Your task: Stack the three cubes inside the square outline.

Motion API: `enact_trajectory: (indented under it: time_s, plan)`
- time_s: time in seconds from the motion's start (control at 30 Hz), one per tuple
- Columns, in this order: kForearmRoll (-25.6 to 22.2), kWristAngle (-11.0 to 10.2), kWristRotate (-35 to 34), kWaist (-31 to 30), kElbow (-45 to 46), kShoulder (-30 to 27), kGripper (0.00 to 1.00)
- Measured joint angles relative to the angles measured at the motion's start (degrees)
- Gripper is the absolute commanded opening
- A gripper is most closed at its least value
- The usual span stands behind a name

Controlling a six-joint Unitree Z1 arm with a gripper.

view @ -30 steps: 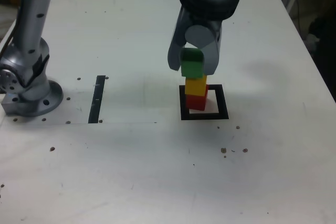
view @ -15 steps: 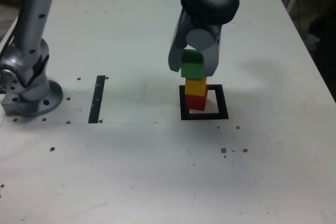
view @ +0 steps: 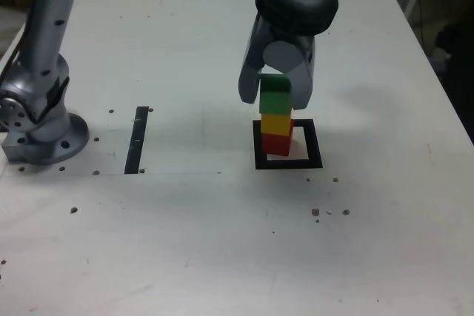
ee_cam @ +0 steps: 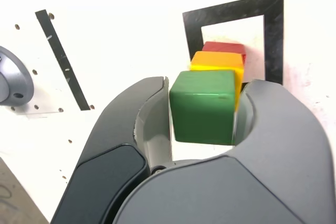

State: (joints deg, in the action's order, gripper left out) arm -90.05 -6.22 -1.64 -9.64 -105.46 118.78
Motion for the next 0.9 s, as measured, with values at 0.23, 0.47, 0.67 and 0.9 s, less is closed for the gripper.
enact_trajectory:
  time_s: [0.23,0.47,0.67,0.9]
  plan:
    - [-0.1,0.1,0.0,0.0,0.2,0.0,0.98]
    - [-0.6,-2.3,0.0,-0.1,-0.2,-5.1,0.99]
    - [-1.4,-2.7,0.7,-1.5,-0.2,-12.1,0.99]
    - [-1.6,-2.8,1.5,-1.4,6.6,-22.2,0.99]
